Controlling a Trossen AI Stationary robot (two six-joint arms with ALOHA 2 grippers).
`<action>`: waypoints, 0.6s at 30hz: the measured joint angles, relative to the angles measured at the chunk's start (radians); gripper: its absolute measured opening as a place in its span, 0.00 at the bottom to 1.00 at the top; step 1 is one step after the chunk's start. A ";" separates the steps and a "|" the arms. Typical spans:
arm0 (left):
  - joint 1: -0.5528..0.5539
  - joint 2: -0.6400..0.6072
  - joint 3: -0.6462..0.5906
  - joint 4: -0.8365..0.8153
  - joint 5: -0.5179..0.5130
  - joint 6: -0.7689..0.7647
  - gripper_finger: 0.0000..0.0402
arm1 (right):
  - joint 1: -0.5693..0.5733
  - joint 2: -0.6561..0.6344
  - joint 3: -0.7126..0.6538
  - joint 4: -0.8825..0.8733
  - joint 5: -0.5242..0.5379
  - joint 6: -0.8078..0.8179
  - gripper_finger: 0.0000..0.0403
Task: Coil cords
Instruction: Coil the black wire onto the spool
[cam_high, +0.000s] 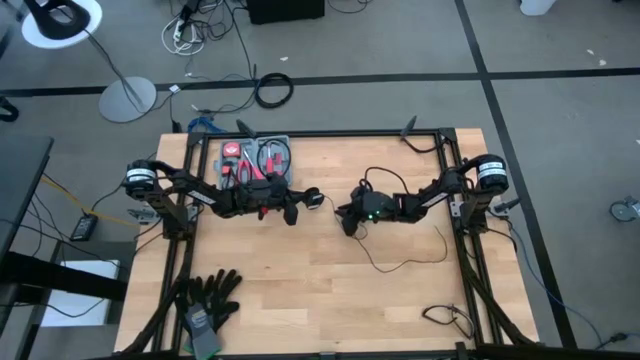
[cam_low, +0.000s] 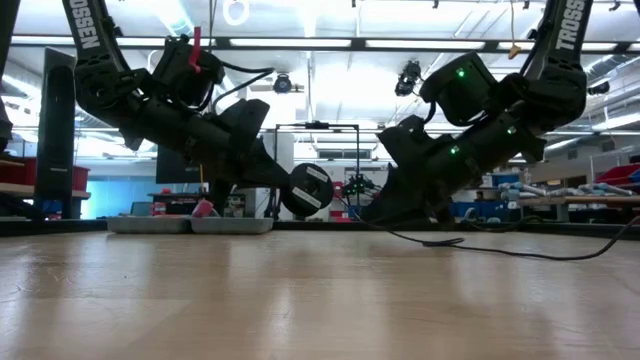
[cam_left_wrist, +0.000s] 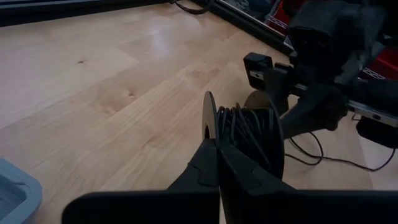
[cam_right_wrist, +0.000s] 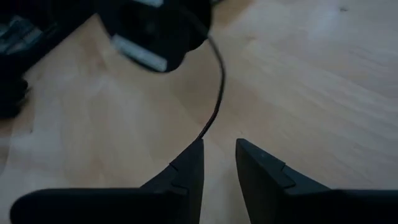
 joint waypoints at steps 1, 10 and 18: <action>0.000 0.000 0.000 0.000 0.000 0.000 0.00 | -0.006 0.000 0.000 0.000 0.000 0.013 0.23; 0.000 0.000 0.000 0.000 0.000 0.000 0.00 | -0.035 0.000 0.000 0.000 -0.055 0.124 0.23; 0.000 0.000 0.000 0.002 0.000 0.000 0.00 | -0.043 -0.002 0.000 0.004 -0.086 0.167 0.23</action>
